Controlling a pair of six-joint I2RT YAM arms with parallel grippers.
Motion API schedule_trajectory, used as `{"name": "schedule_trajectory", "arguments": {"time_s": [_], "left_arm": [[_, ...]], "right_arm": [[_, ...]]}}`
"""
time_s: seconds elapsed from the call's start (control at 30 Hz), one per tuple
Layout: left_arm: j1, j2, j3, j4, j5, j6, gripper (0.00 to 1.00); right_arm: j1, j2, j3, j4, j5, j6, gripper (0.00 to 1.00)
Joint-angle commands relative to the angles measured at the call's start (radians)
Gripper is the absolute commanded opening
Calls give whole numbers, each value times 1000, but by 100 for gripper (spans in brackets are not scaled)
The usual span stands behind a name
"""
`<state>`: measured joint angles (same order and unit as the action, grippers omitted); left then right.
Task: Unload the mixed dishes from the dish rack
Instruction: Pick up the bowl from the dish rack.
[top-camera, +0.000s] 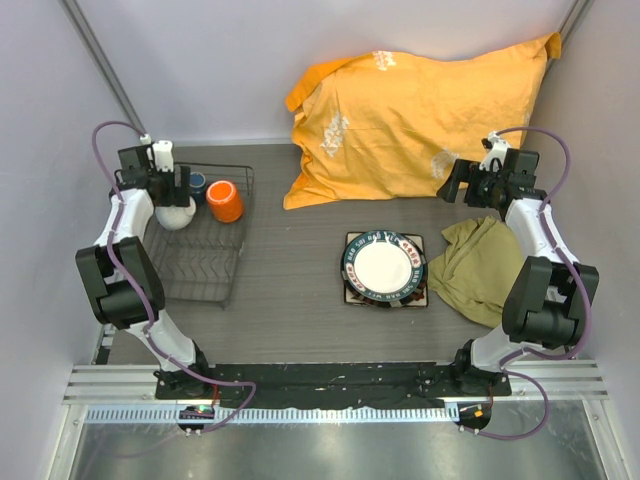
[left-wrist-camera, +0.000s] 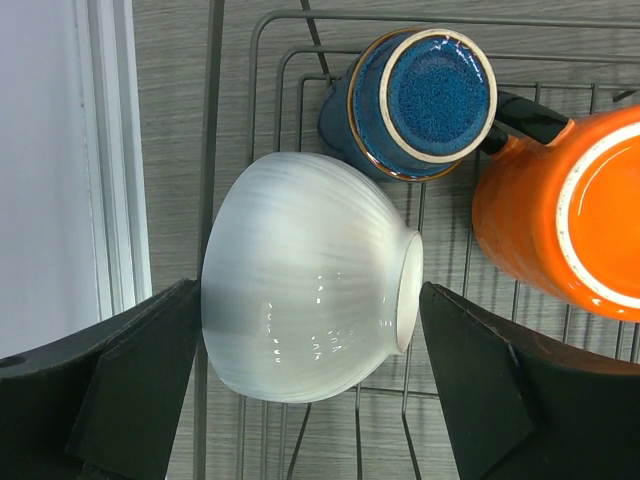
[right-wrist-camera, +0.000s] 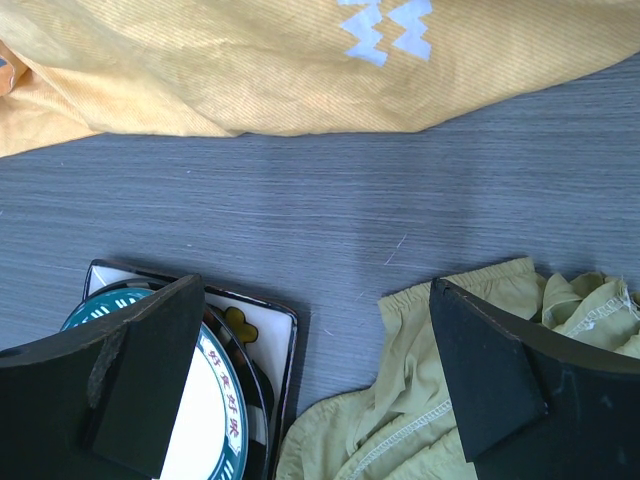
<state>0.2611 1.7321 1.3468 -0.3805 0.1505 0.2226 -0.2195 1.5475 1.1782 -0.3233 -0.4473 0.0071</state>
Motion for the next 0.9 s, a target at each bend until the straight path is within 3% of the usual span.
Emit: {"name": "schedule_trajectory", "arguments": {"time_s": [0.0,0.87], "left_arm": [[-26,-32,-21,-3,58,-2,92],[-62,-16,-61,29,-19,40,89]], "right_arm": [[6,0,34,9,-2,-1,100],[17,11,38,3,2,-29,99]]}}
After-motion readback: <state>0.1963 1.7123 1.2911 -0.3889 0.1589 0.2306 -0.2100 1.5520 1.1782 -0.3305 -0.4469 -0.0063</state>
